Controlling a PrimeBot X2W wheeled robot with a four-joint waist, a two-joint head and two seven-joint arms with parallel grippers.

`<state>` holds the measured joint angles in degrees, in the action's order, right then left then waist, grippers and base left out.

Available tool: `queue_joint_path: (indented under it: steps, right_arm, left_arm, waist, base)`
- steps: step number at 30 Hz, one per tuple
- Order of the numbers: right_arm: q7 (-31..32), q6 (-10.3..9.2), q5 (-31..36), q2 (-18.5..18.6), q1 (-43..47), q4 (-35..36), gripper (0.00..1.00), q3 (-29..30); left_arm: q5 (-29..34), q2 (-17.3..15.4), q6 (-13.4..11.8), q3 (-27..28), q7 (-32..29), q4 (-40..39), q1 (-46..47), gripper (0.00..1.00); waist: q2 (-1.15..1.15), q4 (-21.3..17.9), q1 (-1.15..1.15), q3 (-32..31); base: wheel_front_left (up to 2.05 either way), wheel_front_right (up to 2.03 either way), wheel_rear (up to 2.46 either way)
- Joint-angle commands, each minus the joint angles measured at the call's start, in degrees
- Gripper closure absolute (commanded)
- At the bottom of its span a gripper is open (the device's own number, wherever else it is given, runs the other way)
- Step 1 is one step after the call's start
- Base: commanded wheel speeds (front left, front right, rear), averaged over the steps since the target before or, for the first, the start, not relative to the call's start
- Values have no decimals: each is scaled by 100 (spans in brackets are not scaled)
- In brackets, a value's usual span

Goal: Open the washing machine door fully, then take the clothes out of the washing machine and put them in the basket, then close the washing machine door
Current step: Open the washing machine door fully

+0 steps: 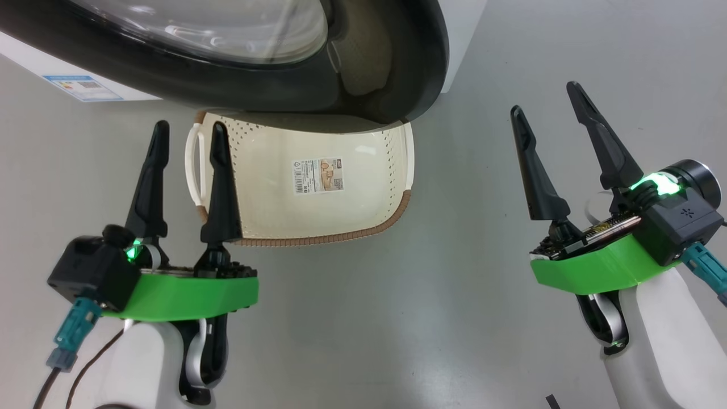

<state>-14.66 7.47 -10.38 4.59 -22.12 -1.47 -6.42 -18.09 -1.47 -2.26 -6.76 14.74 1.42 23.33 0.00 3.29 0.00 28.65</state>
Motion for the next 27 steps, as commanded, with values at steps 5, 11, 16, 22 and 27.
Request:
queue_joint_path:
  steps: [5, 11, 16, 22, 27]
  right_arm:
    - [-33, 2, 58, -90, 202, 144, 0, -157]
    - [-33, 2, 103, -88, 114, 75, 0, -218]
    - [-33, 2, 87, -83, 3, -22, 100, -242]
    - [-33, 2, -979, -124, -370, -229, 100, -321]
    - [263, 2, -2329, -128, -900, -371, 100, -421]
  left_arm:
    - [97, -141, 5, 194, 26, -91, -96, 0]
    - [90, -141, 13, 193, 26, -7, -93, 0]
    - [42, -141, 26, 145, 26, 91, -110, 0]
    - [32, -141, 24, 101, 26, 149, -99, 0]
    - [6, -141, 29, 48, 26, 188, -88, 0]
  waist:
    - [0, -6, 0, -9]
    - [0, 10, 0, -25]
    - [0, 35, 0, -53]
    - [0, 59, 0, -60]
    - [0, 99, 0, -54]
  base:
    - [0, 0, 0]
    - [0, 0, 0]
    - [0, 0, 0]
    - [0, 0, 0]
    - [0, 0, 0]
